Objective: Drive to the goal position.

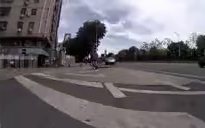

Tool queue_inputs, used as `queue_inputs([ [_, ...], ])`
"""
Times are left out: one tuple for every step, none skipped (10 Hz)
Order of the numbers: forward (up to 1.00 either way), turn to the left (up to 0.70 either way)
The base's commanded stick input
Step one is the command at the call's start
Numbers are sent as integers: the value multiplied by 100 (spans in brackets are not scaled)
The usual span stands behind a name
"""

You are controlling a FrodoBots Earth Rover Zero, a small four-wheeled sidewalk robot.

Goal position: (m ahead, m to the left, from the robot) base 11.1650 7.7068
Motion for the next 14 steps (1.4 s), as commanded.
queue_inputs([
  [70, 0],
  [70, 0],
  [70, 0],
  [70, 0],
  [70, 0],
  [70, 0],
  [70, 0],
  [70, 0],
  [70, 0],
  [70, 0],
  [70, 9],
  [70, 14],
  [70, 14],
  [70, 14],
])
